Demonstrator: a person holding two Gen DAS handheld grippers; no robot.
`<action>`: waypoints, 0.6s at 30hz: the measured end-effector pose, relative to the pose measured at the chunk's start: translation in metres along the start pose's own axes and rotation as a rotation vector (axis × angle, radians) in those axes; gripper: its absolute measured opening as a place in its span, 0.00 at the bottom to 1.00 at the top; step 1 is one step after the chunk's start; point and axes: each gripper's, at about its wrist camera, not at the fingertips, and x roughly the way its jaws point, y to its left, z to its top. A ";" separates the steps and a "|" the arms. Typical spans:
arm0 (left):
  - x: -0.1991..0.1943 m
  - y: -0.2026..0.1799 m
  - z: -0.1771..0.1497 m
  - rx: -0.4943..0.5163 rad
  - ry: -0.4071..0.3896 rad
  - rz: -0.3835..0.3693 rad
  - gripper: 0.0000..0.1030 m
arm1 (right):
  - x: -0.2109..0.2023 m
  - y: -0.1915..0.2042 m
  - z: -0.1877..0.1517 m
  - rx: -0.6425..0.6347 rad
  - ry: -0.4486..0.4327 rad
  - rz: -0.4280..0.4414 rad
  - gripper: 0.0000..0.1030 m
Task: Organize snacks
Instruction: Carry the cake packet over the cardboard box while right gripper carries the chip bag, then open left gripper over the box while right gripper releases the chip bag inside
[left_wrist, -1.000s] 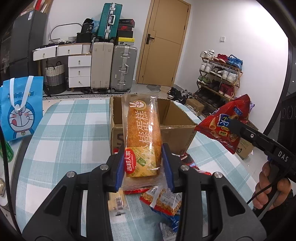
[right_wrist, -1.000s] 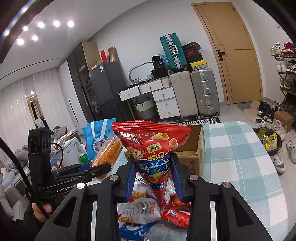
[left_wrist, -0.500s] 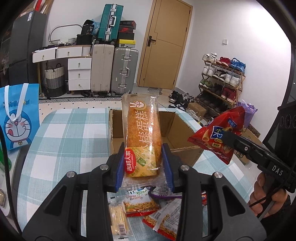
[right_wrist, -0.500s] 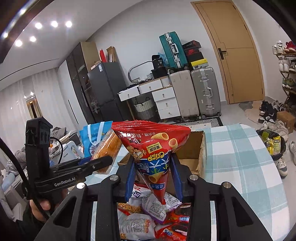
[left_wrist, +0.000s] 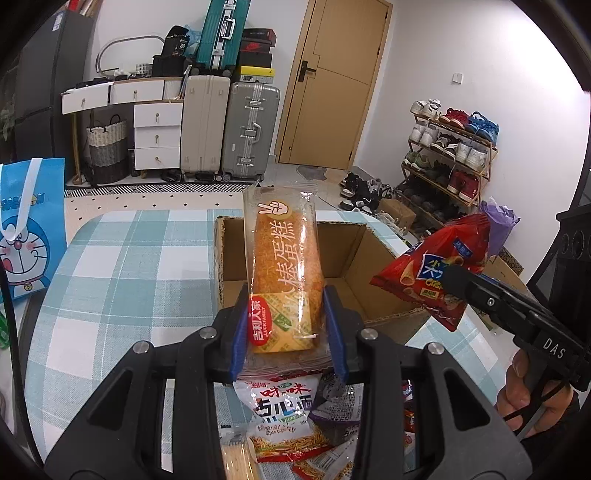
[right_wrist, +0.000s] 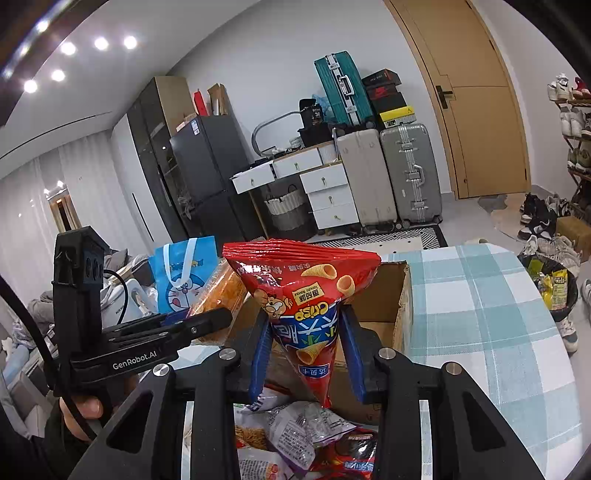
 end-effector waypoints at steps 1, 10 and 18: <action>0.003 0.000 0.000 0.000 0.004 0.000 0.32 | 0.002 -0.001 0.000 0.003 0.003 0.001 0.34; 0.030 0.003 0.003 0.023 0.022 0.011 0.32 | 0.022 -0.010 0.005 0.019 0.018 0.002 0.34; 0.048 0.011 0.005 -0.003 0.063 0.035 0.33 | 0.034 -0.013 0.001 0.035 0.038 -0.001 0.35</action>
